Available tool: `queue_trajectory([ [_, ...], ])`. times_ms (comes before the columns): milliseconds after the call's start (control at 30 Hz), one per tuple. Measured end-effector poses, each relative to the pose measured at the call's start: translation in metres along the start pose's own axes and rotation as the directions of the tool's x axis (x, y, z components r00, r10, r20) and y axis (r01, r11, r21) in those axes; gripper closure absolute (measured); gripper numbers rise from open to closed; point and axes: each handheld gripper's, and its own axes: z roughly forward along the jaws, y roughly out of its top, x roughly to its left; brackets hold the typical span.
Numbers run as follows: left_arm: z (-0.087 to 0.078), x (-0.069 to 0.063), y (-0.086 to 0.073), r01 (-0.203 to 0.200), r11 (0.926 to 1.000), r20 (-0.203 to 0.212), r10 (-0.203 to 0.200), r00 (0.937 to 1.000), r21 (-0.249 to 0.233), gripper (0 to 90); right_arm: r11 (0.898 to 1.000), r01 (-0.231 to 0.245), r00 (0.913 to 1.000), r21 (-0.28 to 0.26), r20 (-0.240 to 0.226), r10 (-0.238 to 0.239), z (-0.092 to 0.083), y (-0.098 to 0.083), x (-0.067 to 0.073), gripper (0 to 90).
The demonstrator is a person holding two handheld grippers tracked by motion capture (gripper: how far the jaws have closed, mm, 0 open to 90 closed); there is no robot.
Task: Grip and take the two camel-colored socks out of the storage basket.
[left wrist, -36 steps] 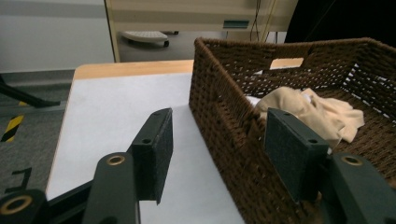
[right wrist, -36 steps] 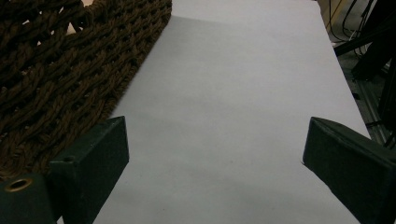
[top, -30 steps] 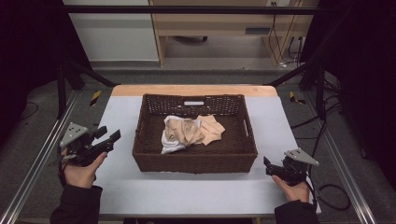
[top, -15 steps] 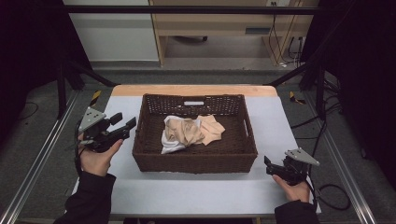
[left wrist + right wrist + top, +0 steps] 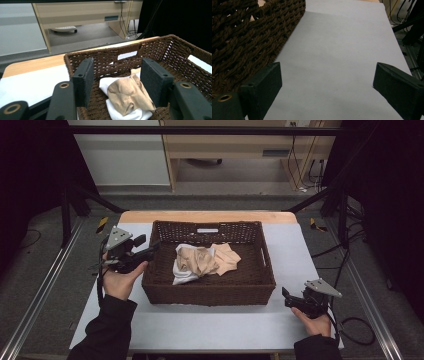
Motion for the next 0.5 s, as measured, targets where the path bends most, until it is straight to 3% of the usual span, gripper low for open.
queue_trajectory([
  [333, 0.027, -0.013, 0.003, -0.007, 1.0000, 0.013, 0.007, 0.9999, 0.002, 44.5, 1.000, 0.005, 1.0000, 0.001, -0.002, -0.005, 0.001, 0.000, 0.001, 8.4],
  [500, 0.048, -0.020, 0.002, -0.024, 0.9993, 0.013, 0.023, 0.9996, 0.027, 44.5, 1.000, 0.002, 1.0000, 0.008, 0.003, -0.002, 0.002, -0.001, 0.001, 7.8],
])
